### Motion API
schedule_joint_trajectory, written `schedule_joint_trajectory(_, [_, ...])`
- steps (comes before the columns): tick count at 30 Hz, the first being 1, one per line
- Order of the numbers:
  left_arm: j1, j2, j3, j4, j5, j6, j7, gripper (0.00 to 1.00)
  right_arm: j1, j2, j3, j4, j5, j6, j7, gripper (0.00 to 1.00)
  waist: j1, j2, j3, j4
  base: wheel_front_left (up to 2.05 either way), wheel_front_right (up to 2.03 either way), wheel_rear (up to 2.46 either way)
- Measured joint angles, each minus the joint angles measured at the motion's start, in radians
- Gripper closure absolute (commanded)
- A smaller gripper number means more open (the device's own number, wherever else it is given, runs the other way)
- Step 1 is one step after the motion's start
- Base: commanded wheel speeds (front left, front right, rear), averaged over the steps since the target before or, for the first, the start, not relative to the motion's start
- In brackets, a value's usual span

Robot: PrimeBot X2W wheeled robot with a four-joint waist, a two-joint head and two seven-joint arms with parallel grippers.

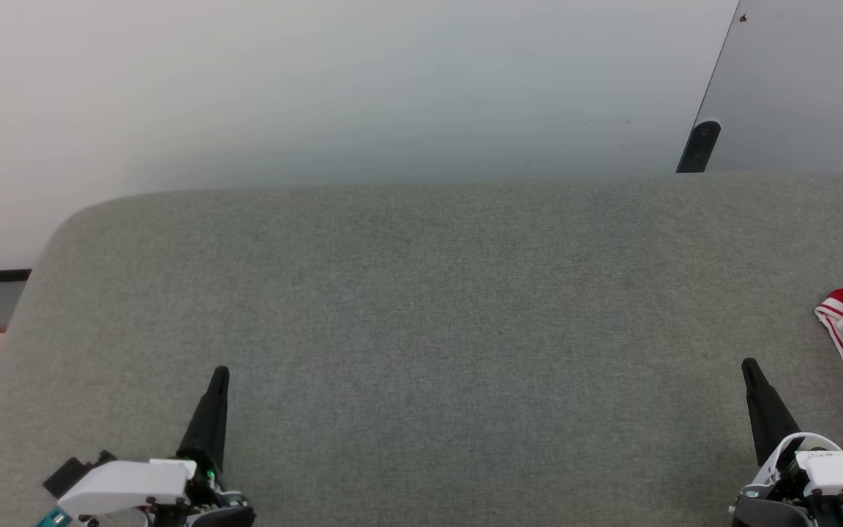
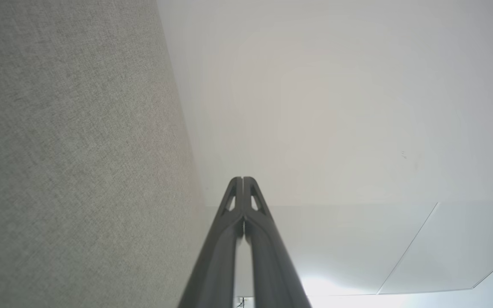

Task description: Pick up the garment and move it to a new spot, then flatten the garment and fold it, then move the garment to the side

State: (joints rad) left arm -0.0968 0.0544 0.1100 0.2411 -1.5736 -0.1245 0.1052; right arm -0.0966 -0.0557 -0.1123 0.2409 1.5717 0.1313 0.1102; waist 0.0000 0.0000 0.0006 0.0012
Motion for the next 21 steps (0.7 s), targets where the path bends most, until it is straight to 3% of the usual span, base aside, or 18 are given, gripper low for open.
schedule_joint_trajectory(21, [-0.008,-0.005,0.005,0.005,-0.037,-0.003,0.010,1.00,-0.011,0.005,-0.002,0.005,0.039,0.000,0.004,1.00,0.0000,0.0000,0.003,-0.001,0.00,0.00,0.00])
